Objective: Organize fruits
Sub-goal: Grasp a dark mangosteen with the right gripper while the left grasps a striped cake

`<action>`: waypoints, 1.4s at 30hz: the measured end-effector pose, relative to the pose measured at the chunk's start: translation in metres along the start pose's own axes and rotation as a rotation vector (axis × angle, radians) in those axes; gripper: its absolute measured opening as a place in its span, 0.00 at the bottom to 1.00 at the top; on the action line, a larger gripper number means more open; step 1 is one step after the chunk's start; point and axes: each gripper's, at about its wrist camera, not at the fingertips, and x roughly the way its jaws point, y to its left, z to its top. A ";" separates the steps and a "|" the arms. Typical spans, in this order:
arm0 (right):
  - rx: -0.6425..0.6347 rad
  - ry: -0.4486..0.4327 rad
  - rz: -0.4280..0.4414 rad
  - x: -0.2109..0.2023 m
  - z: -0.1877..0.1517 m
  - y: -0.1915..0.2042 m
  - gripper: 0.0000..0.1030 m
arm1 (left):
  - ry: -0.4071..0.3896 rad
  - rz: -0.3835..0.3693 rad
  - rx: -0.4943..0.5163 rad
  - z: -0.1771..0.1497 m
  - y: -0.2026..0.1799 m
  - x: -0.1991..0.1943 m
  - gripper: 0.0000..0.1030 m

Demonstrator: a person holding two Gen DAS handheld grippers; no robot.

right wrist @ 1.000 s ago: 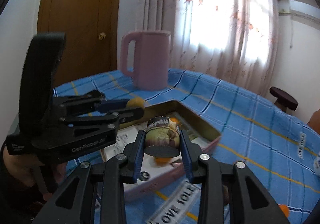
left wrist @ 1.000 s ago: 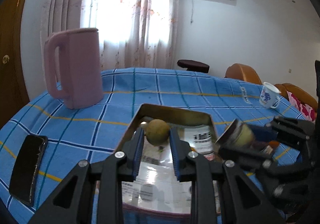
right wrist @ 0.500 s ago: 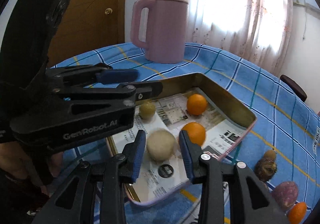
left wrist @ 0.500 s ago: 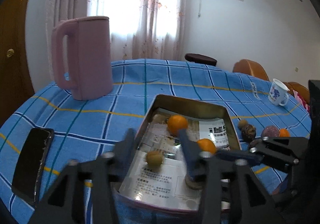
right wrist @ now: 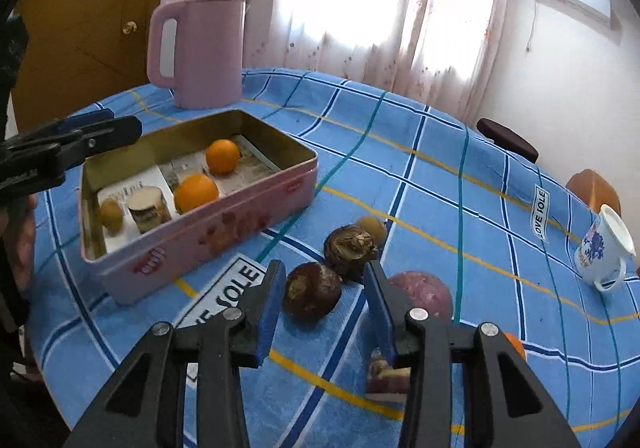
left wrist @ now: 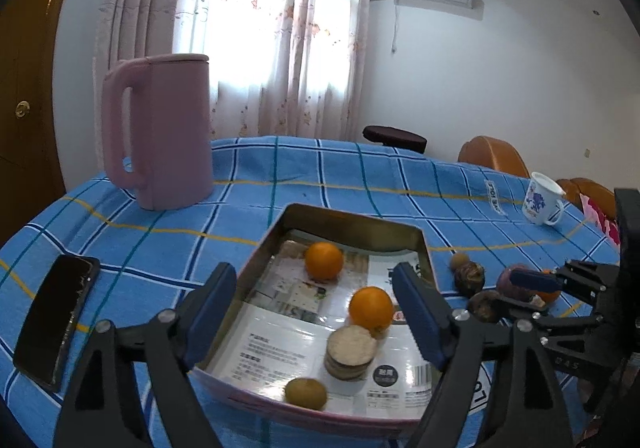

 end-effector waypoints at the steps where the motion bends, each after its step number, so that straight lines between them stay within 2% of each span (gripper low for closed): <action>1: -0.010 0.009 -0.003 0.004 0.002 0.002 0.42 | 0.000 0.002 0.006 0.000 -0.002 0.000 0.80; 9: -0.089 0.143 -0.042 0.034 0.005 0.019 0.41 | -0.005 -0.003 0.008 0.000 -0.004 -0.002 0.81; 12: -0.075 0.142 -0.029 0.034 0.005 0.016 0.40 | -0.010 -0.008 0.005 0.001 -0.004 -0.004 0.81; 14: -0.070 0.119 -0.032 0.030 0.005 0.015 0.40 | -0.011 -0.012 0.005 0.001 -0.007 -0.005 0.81; 18: 0.017 -0.010 -0.024 -0.003 0.004 0.001 0.40 | -0.018 -0.039 0.026 0.003 -0.022 -0.009 0.81; 23: 0.149 -0.098 -0.100 -0.039 -0.013 -0.041 0.40 | -0.011 -0.095 0.098 0.006 -0.061 -0.007 0.81; 25: 0.201 -0.104 -0.156 -0.048 -0.024 -0.061 0.40 | 0.005 -0.128 0.131 0.006 -0.082 -0.003 0.81; 30: 0.304 -0.099 -0.209 -0.058 -0.048 -0.096 0.40 | 0.088 -0.225 0.162 -0.001 -0.131 0.016 0.81; 36: 0.353 -0.108 -0.222 -0.063 -0.055 -0.113 0.40 | 0.185 -0.280 0.191 -0.011 -0.171 0.036 0.81; 42: 0.355 -0.117 -0.211 -0.062 -0.057 -0.114 0.40 | 0.274 -0.307 0.232 -0.018 -0.199 0.050 0.75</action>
